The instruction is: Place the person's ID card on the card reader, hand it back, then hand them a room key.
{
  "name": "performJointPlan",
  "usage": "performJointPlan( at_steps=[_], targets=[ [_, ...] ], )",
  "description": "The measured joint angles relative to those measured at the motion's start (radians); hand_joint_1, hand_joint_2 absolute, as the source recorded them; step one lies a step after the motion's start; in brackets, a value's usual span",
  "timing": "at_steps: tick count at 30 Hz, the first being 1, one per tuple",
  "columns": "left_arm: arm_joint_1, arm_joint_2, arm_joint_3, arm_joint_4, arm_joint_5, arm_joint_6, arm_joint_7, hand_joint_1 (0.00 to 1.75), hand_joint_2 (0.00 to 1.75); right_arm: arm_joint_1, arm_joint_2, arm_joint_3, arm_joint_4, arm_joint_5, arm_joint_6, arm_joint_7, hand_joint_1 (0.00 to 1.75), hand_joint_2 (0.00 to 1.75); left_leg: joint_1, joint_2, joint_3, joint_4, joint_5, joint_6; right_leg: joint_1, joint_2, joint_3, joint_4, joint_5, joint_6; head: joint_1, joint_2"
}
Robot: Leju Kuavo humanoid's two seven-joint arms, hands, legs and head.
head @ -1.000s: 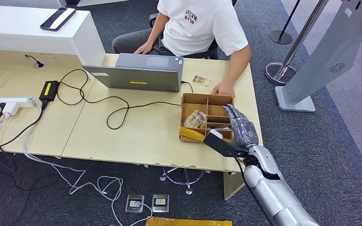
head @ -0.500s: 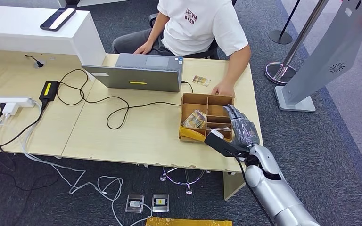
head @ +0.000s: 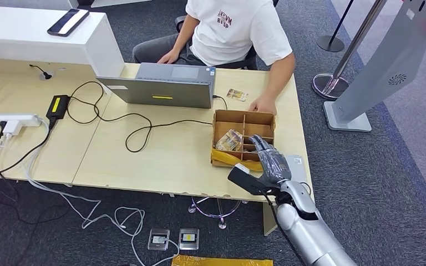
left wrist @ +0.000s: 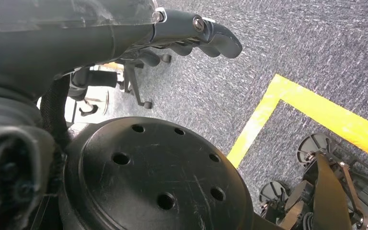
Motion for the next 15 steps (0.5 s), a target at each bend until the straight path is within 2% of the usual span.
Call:
performJointPlan(
  at_steps=[15],
  targets=[
    [0.0,-0.002,0.018,0.0,-0.003,0.0,-0.015,0.0,0.0,0.009,0.022,0.008,-0.008,0.008,0.015,0.008,0.0,1.75,0.0,0.0,0.0,0.0,0.0,0.0,0.0,0.0,0.0,0.0,0.0,0.0,0.0,0.0]
  ],
)
